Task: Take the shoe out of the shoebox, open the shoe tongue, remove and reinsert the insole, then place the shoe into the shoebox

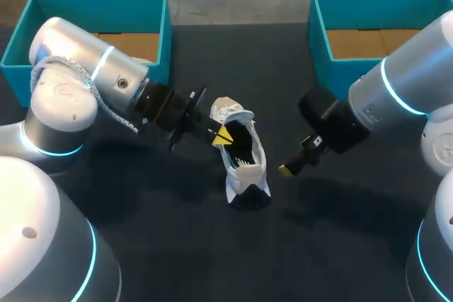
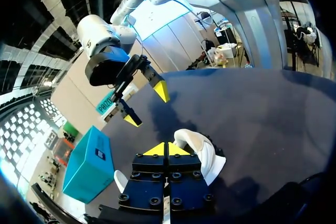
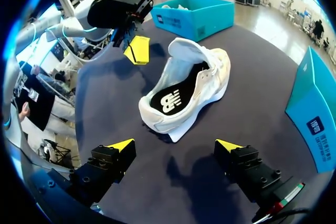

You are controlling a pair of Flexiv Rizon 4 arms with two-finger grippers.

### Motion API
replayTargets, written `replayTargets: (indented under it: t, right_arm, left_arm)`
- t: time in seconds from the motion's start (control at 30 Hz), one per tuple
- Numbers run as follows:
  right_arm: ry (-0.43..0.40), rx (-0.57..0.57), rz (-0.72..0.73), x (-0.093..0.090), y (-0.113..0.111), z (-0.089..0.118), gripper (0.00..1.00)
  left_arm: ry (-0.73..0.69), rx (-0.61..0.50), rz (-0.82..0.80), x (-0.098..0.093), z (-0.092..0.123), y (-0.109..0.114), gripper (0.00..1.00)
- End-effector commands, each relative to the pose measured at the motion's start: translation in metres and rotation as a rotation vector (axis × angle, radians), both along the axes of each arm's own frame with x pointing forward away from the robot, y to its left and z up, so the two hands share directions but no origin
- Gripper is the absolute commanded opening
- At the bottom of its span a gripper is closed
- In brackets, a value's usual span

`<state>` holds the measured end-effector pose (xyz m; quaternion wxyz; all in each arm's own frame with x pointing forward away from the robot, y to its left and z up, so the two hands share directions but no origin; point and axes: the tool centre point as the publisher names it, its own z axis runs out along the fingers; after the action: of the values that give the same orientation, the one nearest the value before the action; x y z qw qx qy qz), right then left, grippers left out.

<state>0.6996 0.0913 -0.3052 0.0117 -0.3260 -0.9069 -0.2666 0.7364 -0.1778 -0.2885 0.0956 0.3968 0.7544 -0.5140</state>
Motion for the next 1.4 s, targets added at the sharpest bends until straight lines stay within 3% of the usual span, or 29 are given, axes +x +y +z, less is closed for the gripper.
replayTargets:
  t: [0.03, 0.33, 0.87, 1.4]
  right_arm:
    - [-0.005, -0.014, -0.001, 0.002, -0.010, 0.012, 1.00]
    - [0.020, -0.070, 0.030, 0.010, -0.030, 0.029, 1.00]
    - [0.038, -0.106, 0.105, 0.031, -0.061, 0.082, 1.00]
    - [0.004, -0.135, 0.106, 0.042, -0.066, 0.096, 1.00]
  left_arm:
    - [-0.003, 0.039, -0.047, 0.002, 0.001, 0.004, 0.00]
    - [-0.026, 0.167, -0.230, 0.014, 0.001, 0.012, 0.00]
    - [-0.036, 0.345, -0.557, 0.022, 0.006, 0.009, 0.00]
    - [-0.143, 0.499, -0.734, 0.031, 0.003, 0.008, 0.00]
